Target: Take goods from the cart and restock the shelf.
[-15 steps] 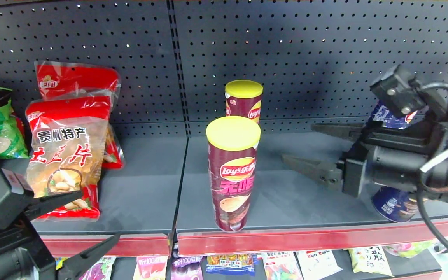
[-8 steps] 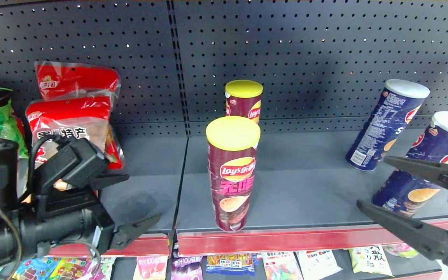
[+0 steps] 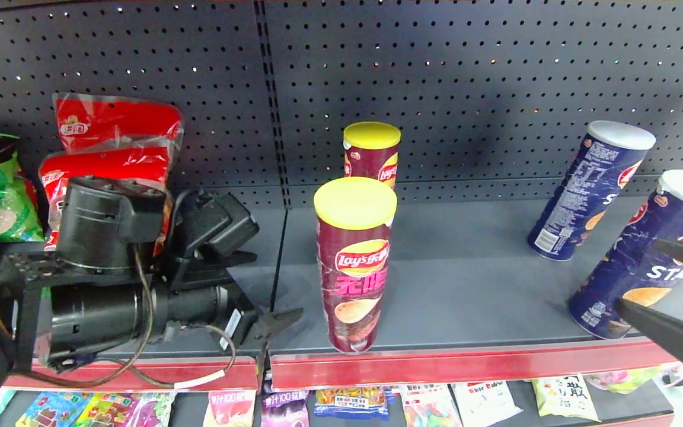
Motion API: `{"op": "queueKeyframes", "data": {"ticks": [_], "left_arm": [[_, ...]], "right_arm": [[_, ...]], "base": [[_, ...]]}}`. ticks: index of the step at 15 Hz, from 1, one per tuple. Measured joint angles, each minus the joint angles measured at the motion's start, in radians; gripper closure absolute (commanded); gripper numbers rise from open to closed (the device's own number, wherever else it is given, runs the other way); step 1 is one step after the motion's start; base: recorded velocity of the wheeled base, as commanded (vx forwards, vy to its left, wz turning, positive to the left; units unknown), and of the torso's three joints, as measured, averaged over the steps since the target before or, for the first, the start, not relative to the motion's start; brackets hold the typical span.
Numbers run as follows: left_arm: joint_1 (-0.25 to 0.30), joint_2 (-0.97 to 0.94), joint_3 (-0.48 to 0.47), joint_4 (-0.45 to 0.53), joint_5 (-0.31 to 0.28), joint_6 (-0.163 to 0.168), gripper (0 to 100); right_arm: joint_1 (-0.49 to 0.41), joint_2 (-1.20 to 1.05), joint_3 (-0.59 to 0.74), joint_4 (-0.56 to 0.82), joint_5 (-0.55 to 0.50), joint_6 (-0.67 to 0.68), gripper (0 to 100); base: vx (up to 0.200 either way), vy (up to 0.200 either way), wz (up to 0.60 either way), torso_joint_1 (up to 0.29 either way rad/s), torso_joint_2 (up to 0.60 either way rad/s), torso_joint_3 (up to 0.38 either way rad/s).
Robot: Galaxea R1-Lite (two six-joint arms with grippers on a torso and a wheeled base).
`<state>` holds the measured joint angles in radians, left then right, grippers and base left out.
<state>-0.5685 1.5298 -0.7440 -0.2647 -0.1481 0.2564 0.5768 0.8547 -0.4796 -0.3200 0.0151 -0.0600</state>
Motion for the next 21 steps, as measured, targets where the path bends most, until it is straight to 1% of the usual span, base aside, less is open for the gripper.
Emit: {"op": "queueKeyframes", "data": {"ticks": [2,5,12,18,21], "left_arm": [[-0.013,0.040,-0.035,0.001,0.000,0.000,0],[-0.029,0.076,-0.057,0.001,0.001,0.000,0],[-0.040,0.129,-0.114,0.001,0.001,0.004,0],[-0.045,0.155,-0.129,0.001,0.001,0.003,0],[-0.045,0.146,-0.085,0.003,0.001,0.003,0]], "right_arm": [[-0.004,-0.004,-0.002,0.000,0.000,0.004,0],[-0.008,-0.006,-0.004,0.000,0.000,0.011,0],[-0.010,-0.006,-0.004,0.000,0.000,0.013,0],[-0.011,-0.005,-0.003,0.000,0.000,0.019,0],[-0.011,-0.004,-0.003,0.000,0.000,0.025,0]], "base": [[0.000,0.000,0.00,0.000,0.00,0.000],[0.000,0.000,0.00,0.000,0.00,0.000],[0.000,0.000,0.00,0.000,0.00,0.000],[0.000,0.000,0.00,0.000,0.00,0.000],[0.000,0.000,0.00,0.000,0.00,0.000]]}}
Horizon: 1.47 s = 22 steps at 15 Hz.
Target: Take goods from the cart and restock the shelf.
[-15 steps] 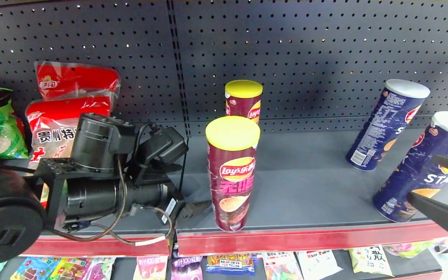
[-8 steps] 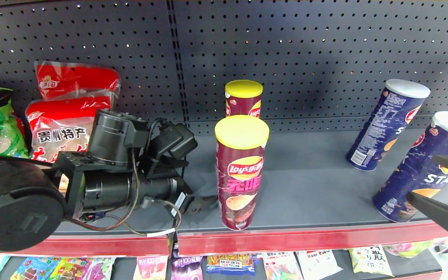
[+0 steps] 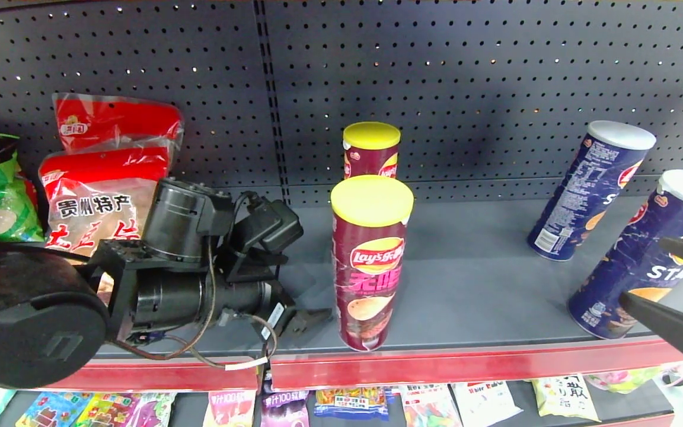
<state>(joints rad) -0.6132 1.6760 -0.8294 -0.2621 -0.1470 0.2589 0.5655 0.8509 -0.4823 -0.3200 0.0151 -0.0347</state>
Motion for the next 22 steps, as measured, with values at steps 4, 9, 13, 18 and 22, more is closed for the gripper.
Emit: {"op": "queueKeyframes", "data": {"ticks": [4,9,13,18,22], "left_arm": [[0.000,-0.066,0.089,0.000,-0.018,0.002,0],[-0.001,-0.078,0.089,-0.028,-0.032,0.003,0],[-0.001,-0.039,0.084,-0.132,-0.026,0.000,0],[0.003,-0.013,0.077,-0.136,-0.026,0.000,0],[0.004,0.000,0.062,-0.137,-0.026,0.000,0]], "right_arm": [[0.000,0.003,-0.001,0.000,0.000,0.006,0],[0.000,0.010,-0.001,0.000,0.001,0.005,0],[0.000,0.012,0.000,0.000,0.001,0.005,0],[0.000,0.014,0.000,0.000,0.001,0.005,0],[0.000,0.016,0.000,0.000,0.001,0.004,0]], "base": [[0.000,0.000,0.00,0.000,0.00,0.000],[0.000,0.000,0.00,0.000,0.00,0.000],[0.000,0.000,0.00,0.000,0.00,0.000],[0.000,0.000,0.00,0.000,0.00,0.000],[0.000,0.000,0.00,0.000,0.00,0.000]]}}
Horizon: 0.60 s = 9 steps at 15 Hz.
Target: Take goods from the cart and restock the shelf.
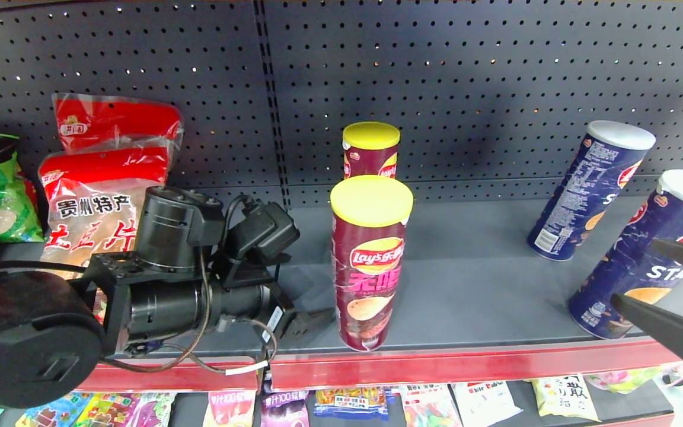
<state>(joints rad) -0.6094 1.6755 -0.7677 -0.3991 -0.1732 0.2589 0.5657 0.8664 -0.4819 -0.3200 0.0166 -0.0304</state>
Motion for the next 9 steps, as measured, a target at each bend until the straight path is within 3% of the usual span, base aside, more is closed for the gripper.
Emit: {"op": "queueKeyframes", "data": {"ticks": [6,9], "left_arm": [[0.006,0.016,-0.013,0.000,0.002,0.000,0],[0.048,-0.028,0.059,0.000,0.021,-0.001,0]], "right_arm": [[-0.001,0.001,0.002,0.000,0.000,0.001,0],[-0.022,-0.013,0.032,0.007,-0.001,0.001,0]], "base": [[0.000,0.000,0.00,0.000,0.00,0.000],[0.000,0.000,0.00,0.000,0.00,0.000]]}}
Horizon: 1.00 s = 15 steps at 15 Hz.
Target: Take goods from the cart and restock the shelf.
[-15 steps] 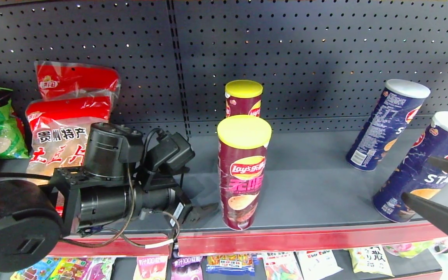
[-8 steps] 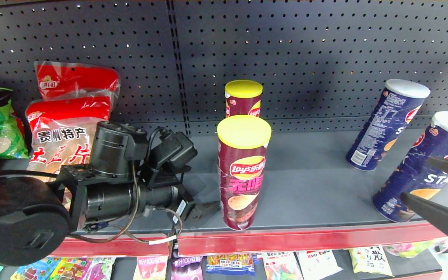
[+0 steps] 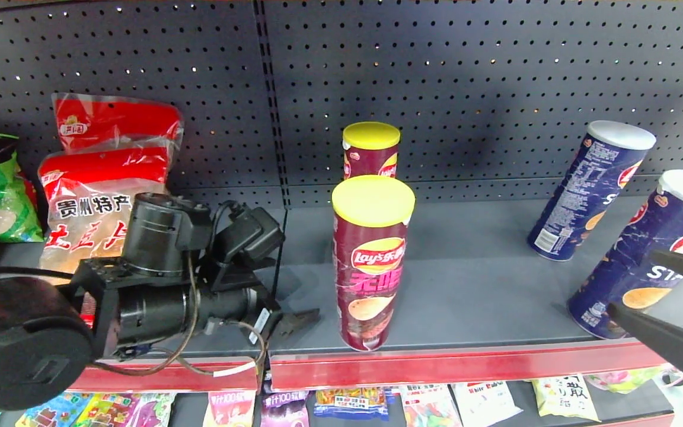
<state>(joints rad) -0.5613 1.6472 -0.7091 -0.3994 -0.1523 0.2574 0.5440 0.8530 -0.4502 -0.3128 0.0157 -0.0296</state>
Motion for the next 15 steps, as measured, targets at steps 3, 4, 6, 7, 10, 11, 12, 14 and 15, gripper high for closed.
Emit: {"op": "queueKeyframes", "data": {"ticks": [3,4,6,7,10,11,12,14,15], "left_arm": [[0.097,-0.180,0.167,0.008,0.003,-0.004,0],[0.140,-0.273,0.223,0.025,0.003,-0.011,0],[0.239,-0.510,0.310,0.135,0.004,-0.050,0],[0.285,-0.637,0.335,0.227,0.005,-0.075,0],[0.391,-1.055,0.385,0.571,0.022,-0.133,0],[0.425,-1.192,0.399,0.687,0.049,-0.154,0],[0.462,-1.300,0.408,0.773,0.074,-0.182,0],[0.558,-1.453,0.426,0.892,0.104,-0.234,0],[0.576,-1.500,0.440,0.870,0.086,-0.243,0]], "right_arm": [[-0.026,-0.081,0.035,0.118,-0.006,-0.002,0],[-0.039,-0.133,0.040,0.199,-0.014,-0.004,0],[-0.082,-0.258,0.043,0.368,-0.053,-0.006,0],[-0.118,-0.334,0.041,0.465,-0.086,-0.007,0],[-0.285,-0.556,0.030,0.729,-0.175,-0.008,0],[-0.352,-0.621,0.033,0.823,-0.209,-0.005,0],[-0.387,-0.663,0.038,0.848,-0.253,-0.004,0],[-0.412,-0.717,0.087,0.844,-0.292,-0.009,0],[-0.415,-0.729,0.123,0.823,-0.290,-0.005,0]], "base": [[0.000,0.000,0.00,0.000,0.00,0.000],[0.000,0.000,0.00,0.000,0.00,0.000],[0.000,0.000,0.00,0.000,0.00,0.000],[0.000,0.000,0.00,0.000,0.00,0.000],[0.000,0.000,0.00,0.000,0.00,0.000],[0.000,0.000,0.00,0.000,0.00,0.000],[0.000,0.000,0.00,0.000,0.00,0.000],[0.000,0.000,0.00,0.000,0.00,0.000],[0.000,0.000,0.00,0.000,0.00,0.000]]}}
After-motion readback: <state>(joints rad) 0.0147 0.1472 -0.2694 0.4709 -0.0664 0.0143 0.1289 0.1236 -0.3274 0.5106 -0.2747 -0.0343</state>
